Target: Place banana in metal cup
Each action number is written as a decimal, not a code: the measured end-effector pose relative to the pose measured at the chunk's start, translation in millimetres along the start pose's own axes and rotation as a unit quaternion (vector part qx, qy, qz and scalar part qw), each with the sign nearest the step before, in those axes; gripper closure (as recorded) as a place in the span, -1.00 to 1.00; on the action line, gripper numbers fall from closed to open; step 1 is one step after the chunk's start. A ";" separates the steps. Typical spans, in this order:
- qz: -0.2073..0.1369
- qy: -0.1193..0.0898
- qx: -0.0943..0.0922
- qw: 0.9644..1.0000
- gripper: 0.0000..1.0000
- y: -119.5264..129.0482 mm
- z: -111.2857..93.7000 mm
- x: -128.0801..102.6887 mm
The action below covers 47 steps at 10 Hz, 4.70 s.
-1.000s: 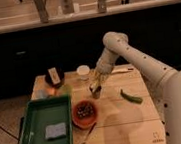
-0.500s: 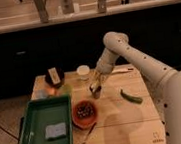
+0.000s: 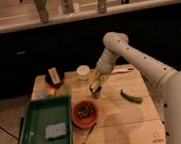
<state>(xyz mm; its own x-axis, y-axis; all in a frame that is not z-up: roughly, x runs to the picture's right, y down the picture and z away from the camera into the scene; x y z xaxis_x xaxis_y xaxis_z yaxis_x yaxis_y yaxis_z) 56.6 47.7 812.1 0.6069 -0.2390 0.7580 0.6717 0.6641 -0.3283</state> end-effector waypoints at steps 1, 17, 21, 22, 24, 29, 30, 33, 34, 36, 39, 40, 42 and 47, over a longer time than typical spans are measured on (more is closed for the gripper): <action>0.000 0.001 0.000 1.000 -0.60 -0.4 -0.4 0.7; -0.014 -0.009 0.010 1.000 -0.60 -2.5 -2.7 4.7; -0.014 -0.010 0.009 1.000 -0.60 -2.2 -1.5 5.0; -0.014 -0.010 0.010 1.000 -0.60 -2.0 -2.0 5.2; -0.014 -0.010 0.010 1.000 -0.60 -2.0 -1.7 5.1; -0.014 -0.010 0.009 1.000 -0.60 -2.2 -1.7 5.0; -0.014 -0.010 0.009 1.000 -0.60 -2.1 -1.7 5.0; -0.014 -0.010 0.009 1.000 -0.60 -2.2 -1.7 5.0; -0.014 -0.010 0.009 1.000 -0.60 -2.2 -1.7 5.0; -0.014 -0.010 0.009 1.000 -0.60 -2.1 -1.7 5.0; -0.014 -0.010 0.009 1.000 -0.60 -2.1 -1.7 5.0; -0.014 -0.010 0.009 1.000 -0.60 -2.1 -1.7 5.0; -0.014 -0.010 0.009 1.000 -0.60 -2.1 -1.7 5.0; -0.014 -0.010 0.009 1.000 -0.60 -2.1 -1.7 5.0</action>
<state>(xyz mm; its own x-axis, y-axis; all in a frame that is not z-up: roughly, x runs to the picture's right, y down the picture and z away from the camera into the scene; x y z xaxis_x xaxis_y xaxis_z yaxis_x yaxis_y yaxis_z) 58.9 43.9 815.6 0.5794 -0.2435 0.7778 0.6798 0.6708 -0.2964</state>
